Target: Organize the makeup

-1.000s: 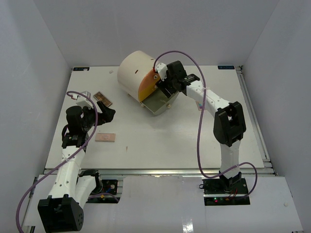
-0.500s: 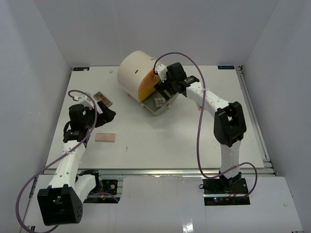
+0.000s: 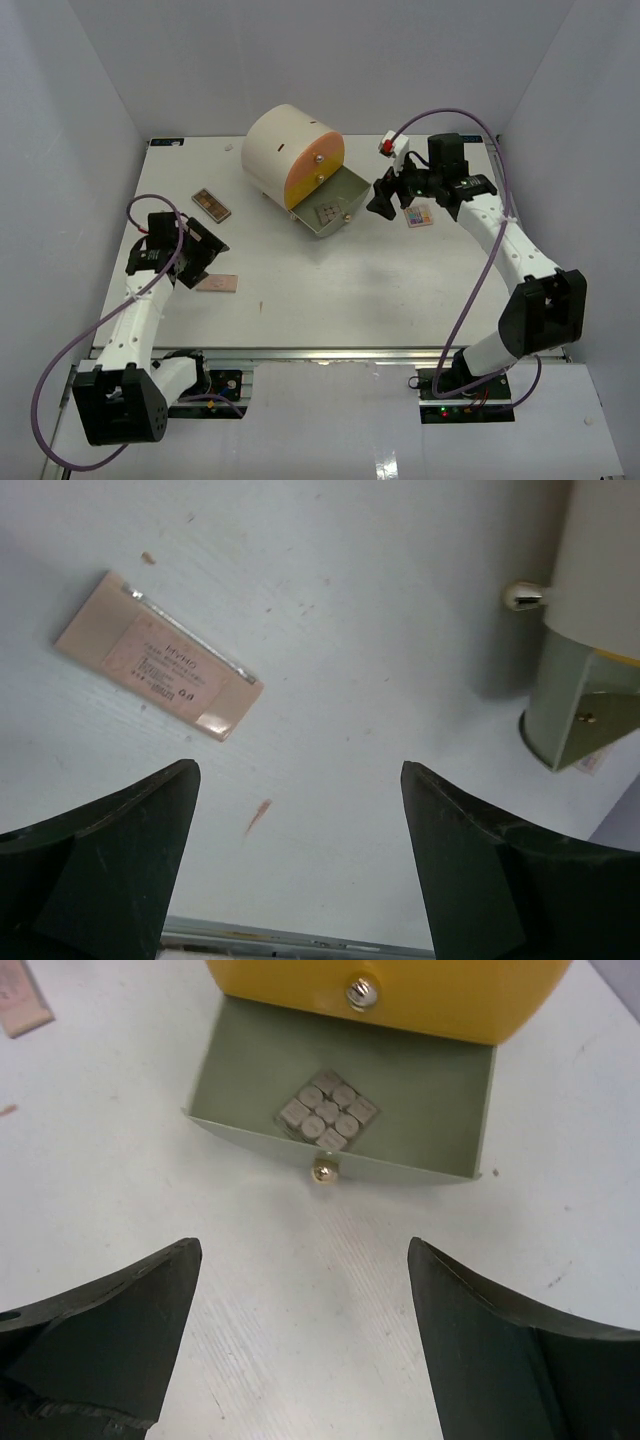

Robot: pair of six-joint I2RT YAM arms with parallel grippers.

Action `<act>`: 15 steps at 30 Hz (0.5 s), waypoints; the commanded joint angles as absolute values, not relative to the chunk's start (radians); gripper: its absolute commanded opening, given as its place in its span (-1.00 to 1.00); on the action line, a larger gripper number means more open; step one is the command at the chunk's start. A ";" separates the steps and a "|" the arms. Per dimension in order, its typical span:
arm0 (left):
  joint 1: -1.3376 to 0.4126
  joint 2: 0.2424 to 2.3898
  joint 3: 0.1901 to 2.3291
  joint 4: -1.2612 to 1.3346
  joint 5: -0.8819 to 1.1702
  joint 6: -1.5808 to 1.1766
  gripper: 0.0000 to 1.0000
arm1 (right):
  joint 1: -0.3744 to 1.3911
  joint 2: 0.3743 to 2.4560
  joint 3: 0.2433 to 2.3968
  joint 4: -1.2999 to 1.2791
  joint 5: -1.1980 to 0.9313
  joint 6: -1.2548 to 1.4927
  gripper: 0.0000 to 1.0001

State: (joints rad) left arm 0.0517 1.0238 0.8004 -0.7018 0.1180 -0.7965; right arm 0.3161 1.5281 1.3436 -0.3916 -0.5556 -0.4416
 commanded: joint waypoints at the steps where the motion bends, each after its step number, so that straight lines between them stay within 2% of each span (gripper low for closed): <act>1: 0.028 1.168 0.791 -0.852 0.003 -0.927 0.80 | 0.305 1.434 1.230 -0.335 -0.733 -0.451 0.80; 15: 0.020 1.456 0.827 -0.714 -0.056 -1.063 0.77 | 0.297 1.412 1.182 -0.339 -0.766 -0.455 0.80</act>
State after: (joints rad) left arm 0.0255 1.3987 0.7780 -0.7727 -0.0199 -1.0025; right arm 0.3012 1.4274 1.1797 -0.3631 -0.7287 -0.4488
